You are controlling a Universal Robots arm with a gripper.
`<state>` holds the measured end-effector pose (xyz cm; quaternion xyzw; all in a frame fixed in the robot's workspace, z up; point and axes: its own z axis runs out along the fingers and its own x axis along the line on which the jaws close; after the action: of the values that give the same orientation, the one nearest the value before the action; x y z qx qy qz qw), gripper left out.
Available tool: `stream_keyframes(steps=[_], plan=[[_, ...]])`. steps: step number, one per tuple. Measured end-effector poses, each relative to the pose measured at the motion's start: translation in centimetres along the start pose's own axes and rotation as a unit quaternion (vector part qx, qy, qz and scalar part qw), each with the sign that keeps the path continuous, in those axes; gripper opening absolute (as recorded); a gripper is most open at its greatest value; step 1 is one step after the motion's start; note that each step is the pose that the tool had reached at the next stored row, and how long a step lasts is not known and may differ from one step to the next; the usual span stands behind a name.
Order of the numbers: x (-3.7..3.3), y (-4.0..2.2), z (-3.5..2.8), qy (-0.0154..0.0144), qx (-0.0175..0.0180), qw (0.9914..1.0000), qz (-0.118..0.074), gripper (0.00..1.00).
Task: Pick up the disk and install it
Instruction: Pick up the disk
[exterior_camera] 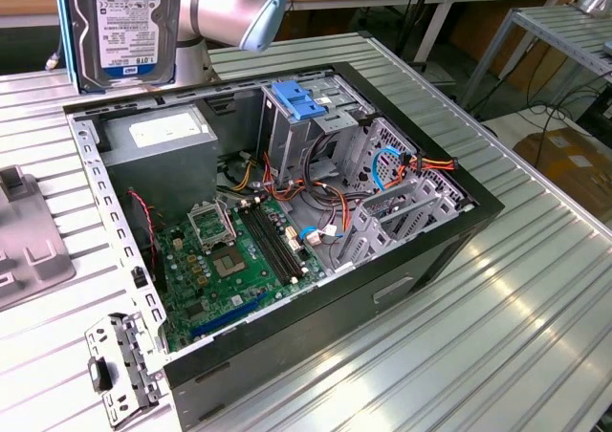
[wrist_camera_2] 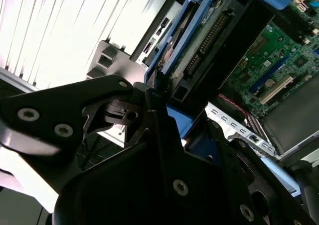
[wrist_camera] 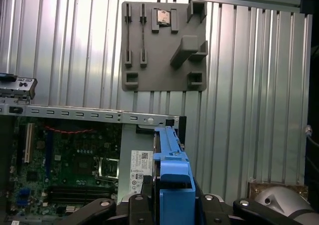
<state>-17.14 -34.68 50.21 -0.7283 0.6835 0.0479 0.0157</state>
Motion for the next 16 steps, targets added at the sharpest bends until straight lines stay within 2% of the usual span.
stream_keyframes(steps=[16], plan=[[1.24, -0.78, -0.08, 0.0, 0.0, 1.0, 0.0, 0.37]])
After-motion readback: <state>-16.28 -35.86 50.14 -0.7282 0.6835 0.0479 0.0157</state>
